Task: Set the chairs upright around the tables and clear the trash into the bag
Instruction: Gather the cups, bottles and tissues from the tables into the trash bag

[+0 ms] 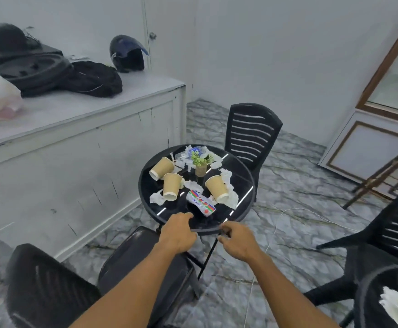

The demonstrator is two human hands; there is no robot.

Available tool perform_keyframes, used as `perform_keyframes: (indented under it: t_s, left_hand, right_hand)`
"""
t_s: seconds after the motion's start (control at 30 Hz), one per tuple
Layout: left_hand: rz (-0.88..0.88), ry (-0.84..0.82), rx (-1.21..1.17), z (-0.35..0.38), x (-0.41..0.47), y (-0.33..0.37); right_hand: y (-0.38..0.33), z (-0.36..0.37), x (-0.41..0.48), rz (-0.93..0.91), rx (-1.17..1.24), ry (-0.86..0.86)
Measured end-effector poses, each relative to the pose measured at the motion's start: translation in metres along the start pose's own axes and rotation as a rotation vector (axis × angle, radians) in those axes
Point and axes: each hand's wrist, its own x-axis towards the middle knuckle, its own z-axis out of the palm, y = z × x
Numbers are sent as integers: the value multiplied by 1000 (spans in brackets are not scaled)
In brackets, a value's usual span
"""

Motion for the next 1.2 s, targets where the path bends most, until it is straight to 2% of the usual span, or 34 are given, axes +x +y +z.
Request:
perform_keyframes:
  t_s: [0.27,0.57,0.7,0.83,1.0,1.2]
  left_hand:
    - [-43,26,-1,14,98,0]
    - [-118,-12,-18,44,168,-8]
    - [-133,-6,53,60,188,-10]
    - [-235,-66,123,73,208,2]
    - [-361,-167,134,94,223,20]
    - [-417,-48,148,111,229,29]
  right_hand:
    - [-3,-10,95,-16,-5,-18]
    - [2,-16,188,-41,-176,-121]
    - [9,-13,233,-170,-288,-197]
    - [18,-14,277,-381,-494,-166]
    - [41,-17,306,-429,-646,-335]
    - [56,-23,323,-602,-661,-289]
